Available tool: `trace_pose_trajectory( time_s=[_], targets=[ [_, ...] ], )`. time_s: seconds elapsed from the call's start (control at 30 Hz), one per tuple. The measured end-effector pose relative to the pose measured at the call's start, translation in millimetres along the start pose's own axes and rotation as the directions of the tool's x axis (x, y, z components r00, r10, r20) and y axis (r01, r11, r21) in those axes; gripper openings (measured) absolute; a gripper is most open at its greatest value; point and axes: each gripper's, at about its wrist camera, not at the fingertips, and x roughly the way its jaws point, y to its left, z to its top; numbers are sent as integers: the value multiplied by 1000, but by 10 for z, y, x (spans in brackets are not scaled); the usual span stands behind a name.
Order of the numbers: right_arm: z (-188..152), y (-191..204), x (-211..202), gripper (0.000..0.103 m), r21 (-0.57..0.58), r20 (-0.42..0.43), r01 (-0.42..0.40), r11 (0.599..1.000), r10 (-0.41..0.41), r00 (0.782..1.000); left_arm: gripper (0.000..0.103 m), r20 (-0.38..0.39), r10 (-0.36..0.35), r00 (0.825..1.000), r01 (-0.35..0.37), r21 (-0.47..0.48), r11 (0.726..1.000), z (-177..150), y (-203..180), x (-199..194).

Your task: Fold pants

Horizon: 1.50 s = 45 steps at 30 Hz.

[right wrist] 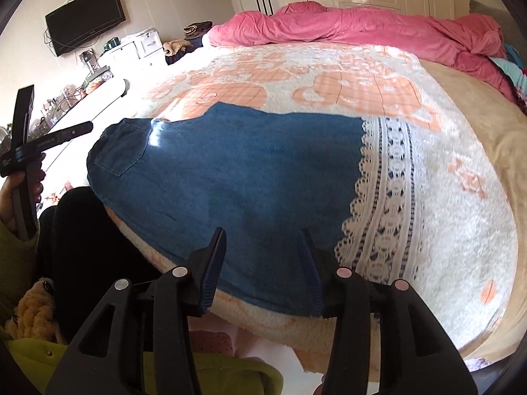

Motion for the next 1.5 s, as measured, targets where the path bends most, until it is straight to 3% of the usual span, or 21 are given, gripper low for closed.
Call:
trace_pose_trajectory(
  time_s=[0.17,0.27,0.37,0.47,0.63,0.7,0.8,0.93,1.0,1.07,1.13,1.3,1.37,1.5],
  targets=[
    [138,1,90,47,-31,9,73,997,-73,997,67,-102,-119,988,131,116,985,-22,-625,429],
    [202,-51,159,49,-33,10,130,991,-130,992,70,-148,-112,983,139,185,973,-78,-877,680],
    [156,-144,307,52,-20,-61,180,984,-180,982,71,-209,-94,973,136,197,971,-205,-933,884],
    [39,-211,356,52,-14,-66,168,986,-169,983,71,-215,-114,970,156,193,969,-330,-887,923],
    [-12,-239,335,52,-3,-42,155,988,-155,987,71,-231,-179,956,212,128,969,-230,-803,862],
    [-3,-242,273,52,1,-31,134,991,-134,991,71,-181,-227,957,248,109,963,-105,-772,728],
    [133,-373,-46,52,64,69,69,996,-73,995,71,-121,-229,966,244,126,962,127,-747,644],
    [454,-791,-254,52,160,147,61,985,-84,986,71,-114,-236,965,247,94,964,440,-712,862],
    [600,-1088,-146,52,234,86,81,969,-103,991,66,-132,-254,958,264,59,963,571,-701,1023],
    [681,-1287,-15,51,280,41,71,957,-86,995,46,-161,-255,953,266,50,963,651,-690,1161],
    [760,-1440,143,48,302,14,55,952,-62,998,41,-193,-247,949,261,50,964,716,-700,1307],
    [865,-1638,458,48,353,-30,20,935,-10,999,42,-252,-246,936,262,28,965,722,-681,1645],
    [844,-1680,595,47,357,-55,-3,934,25,998,53,-255,-255,933,265,4,964,698,-658,1747],
    [768,-1569,676,30,290,-55,-4,957,21,998,53,-253,-289,923,288,-41,957,628,-610,1857]
  ],
)
